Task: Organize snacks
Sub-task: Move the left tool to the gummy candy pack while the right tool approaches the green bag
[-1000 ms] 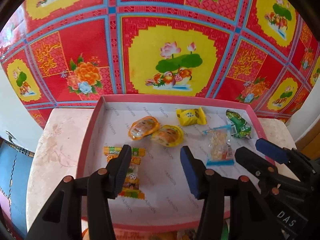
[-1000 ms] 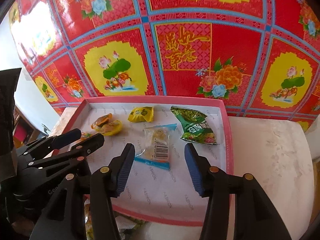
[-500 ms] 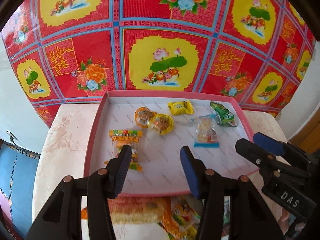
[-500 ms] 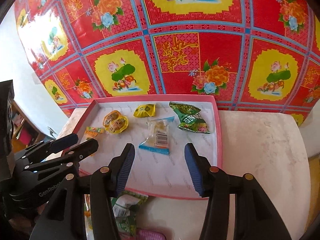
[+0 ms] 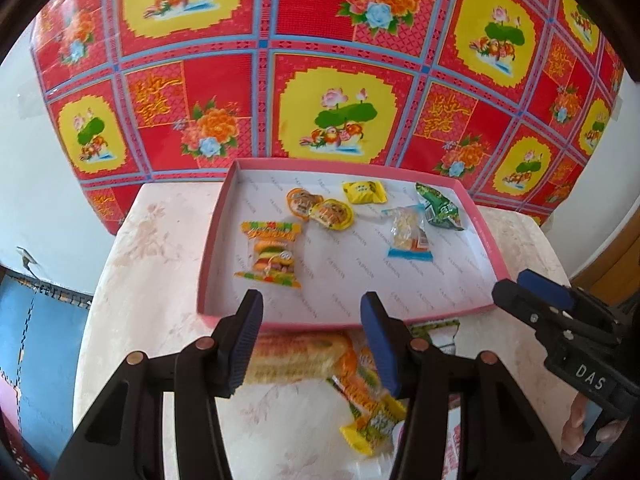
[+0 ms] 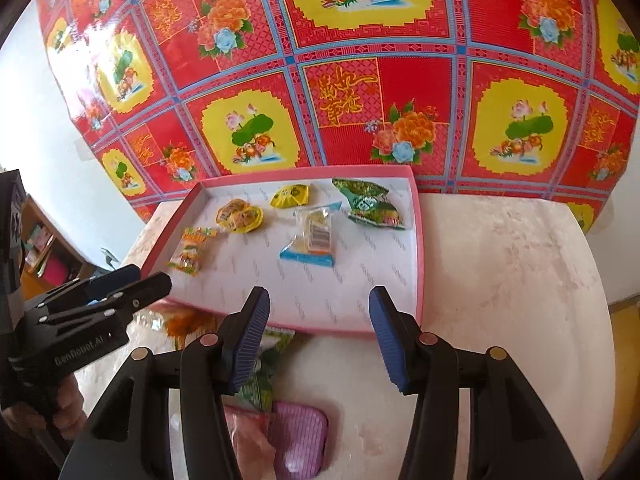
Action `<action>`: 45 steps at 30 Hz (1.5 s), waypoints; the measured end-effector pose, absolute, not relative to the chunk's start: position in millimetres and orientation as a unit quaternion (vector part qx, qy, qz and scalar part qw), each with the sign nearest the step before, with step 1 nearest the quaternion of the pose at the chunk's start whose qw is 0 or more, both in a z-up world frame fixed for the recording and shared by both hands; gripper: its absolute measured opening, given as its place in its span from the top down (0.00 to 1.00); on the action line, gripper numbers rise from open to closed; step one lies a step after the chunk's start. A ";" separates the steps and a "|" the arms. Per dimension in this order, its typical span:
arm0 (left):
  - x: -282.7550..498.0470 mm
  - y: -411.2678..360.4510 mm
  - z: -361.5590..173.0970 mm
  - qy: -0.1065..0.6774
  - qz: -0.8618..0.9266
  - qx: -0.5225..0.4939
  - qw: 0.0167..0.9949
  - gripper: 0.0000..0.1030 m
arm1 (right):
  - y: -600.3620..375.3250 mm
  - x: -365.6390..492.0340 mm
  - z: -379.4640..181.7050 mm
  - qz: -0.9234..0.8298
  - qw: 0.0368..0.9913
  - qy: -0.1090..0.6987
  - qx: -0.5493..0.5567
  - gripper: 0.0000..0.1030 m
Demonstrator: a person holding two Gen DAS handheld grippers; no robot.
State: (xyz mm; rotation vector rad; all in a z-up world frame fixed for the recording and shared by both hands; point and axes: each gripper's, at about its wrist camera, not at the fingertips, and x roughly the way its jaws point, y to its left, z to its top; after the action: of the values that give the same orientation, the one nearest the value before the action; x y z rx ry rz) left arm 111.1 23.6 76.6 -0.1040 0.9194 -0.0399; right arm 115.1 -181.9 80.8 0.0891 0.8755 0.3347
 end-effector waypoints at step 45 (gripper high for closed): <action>76.7 9.6 35.0 0.497 -0.038 -0.086 0.862 0.48 | -197.8 84.2 55.3 0.162 0.874 0.454 0.053 0.48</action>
State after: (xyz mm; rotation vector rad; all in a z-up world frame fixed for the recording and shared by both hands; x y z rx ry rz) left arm 76.7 9.6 35.0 -0.1807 1.0428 -0.0795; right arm 84.2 -197.8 55.3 0.1115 0.9485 0.3384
